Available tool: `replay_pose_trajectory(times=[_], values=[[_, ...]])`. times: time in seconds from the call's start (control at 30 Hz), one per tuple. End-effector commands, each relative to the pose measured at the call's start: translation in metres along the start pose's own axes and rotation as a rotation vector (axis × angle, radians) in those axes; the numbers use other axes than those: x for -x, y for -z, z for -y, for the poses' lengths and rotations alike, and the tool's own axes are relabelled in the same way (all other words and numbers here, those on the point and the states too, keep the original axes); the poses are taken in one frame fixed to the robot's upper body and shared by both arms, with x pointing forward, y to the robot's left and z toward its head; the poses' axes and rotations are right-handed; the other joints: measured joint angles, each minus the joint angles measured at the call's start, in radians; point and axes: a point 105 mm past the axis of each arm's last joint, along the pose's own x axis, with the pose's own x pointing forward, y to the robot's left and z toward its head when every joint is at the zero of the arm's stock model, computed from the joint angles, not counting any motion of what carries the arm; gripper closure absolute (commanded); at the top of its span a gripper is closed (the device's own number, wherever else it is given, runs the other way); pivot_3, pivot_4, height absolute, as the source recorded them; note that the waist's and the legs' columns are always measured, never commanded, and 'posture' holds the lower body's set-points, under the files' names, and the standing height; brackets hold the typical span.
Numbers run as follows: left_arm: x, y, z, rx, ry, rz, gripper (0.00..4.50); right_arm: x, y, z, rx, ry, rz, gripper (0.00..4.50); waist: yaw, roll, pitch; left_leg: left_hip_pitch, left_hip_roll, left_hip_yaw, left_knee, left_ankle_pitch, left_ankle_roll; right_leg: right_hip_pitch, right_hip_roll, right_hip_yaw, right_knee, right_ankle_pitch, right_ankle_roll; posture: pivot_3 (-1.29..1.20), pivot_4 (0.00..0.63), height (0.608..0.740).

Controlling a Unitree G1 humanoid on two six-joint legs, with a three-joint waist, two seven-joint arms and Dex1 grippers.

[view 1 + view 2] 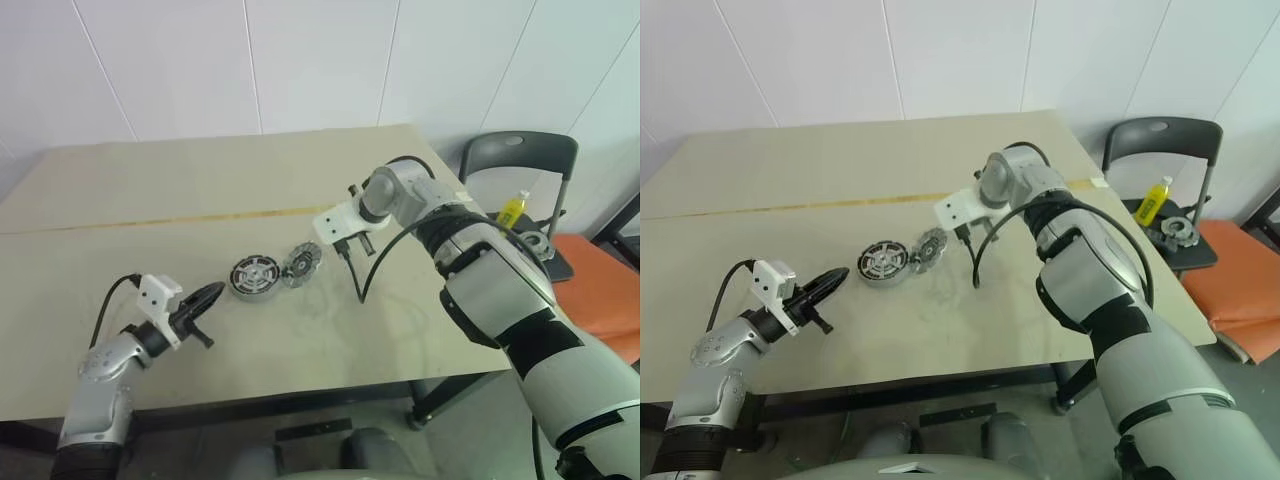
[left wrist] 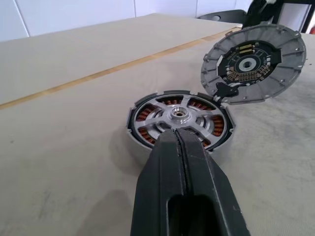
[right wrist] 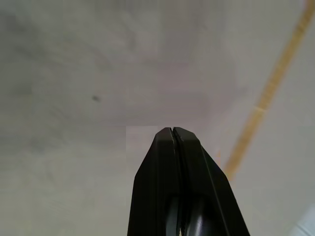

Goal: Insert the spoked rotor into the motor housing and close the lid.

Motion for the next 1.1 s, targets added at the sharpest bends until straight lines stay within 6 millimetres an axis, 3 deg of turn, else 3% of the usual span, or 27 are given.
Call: replay_pose_trajectory(times=[0.03, 0.33, 0.73, 0.9, 1.1], values=[[-0.004, -0.010, -0.001, -0.030, 0.005, 0.027, 4.50, 0.006, -0.032, 0.007, -0.054, 0.002, 0.177, 4.46, 0.000, 0.000, 0.000, 0.000, 0.000, 0.000, 0.000, 0.000, 0.000, 0.000, 0.000, 0.000, 0.000, 0.000, 0.000, 0.00, 0.000, 0.740], [-0.004, -0.009, -0.002, -0.028, 0.006, 0.025, 4.50, 0.002, -0.058, 0.006, -0.198, -0.011, 0.353, 4.46, 0.002, 0.000, 0.000, 0.002, 0.000, 0.000, 0.002, 0.000, 0.000, 0.001, -0.001, 0.000, 0.002, -0.001, -0.002, 0.00, 0.000, 0.740], [-0.004, -0.008, -0.002, -0.024, 0.003, 0.023, 4.50, 0.018, -0.096, 0.013, -0.397, -0.083, 0.618, 4.46, 0.002, 0.000, 0.000, 0.002, 0.000, 0.000, 0.002, 0.000, 0.000, 0.001, 0.000, 0.000, 0.003, 0.000, 0.000, 0.00, 0.000, 0.740], [-0.003, -0.008, -0.003, -0.025, 0.000, 0.024, 4.50, 0.013, -0.106, 0.018, -0.509, -0.057, 0.681, 4.46, 0.002, 0.000, 0.000, 0.002, 0.000, 0.000, 0.002, 0.000, 0.000, 0.001, 0.000, 0.000, 0.003, -0.001, -0.002, 0.00, 0.000, 0.740], [-0.003, -0.008, -0.003, -0.028, -0.005, 0.026, 4.50, -0.007, -0.112, 0.015, -0.605, -0.027, 0.706, 4.46, 0.002, -0.001, 0.000, 0.002, 0.000, 0.000, 0.002, 0.000, 0.000, 0.001, 0.000, 0.000, 0.003, -0.001, -0.002, 0.00, 0.000, 0.740]])
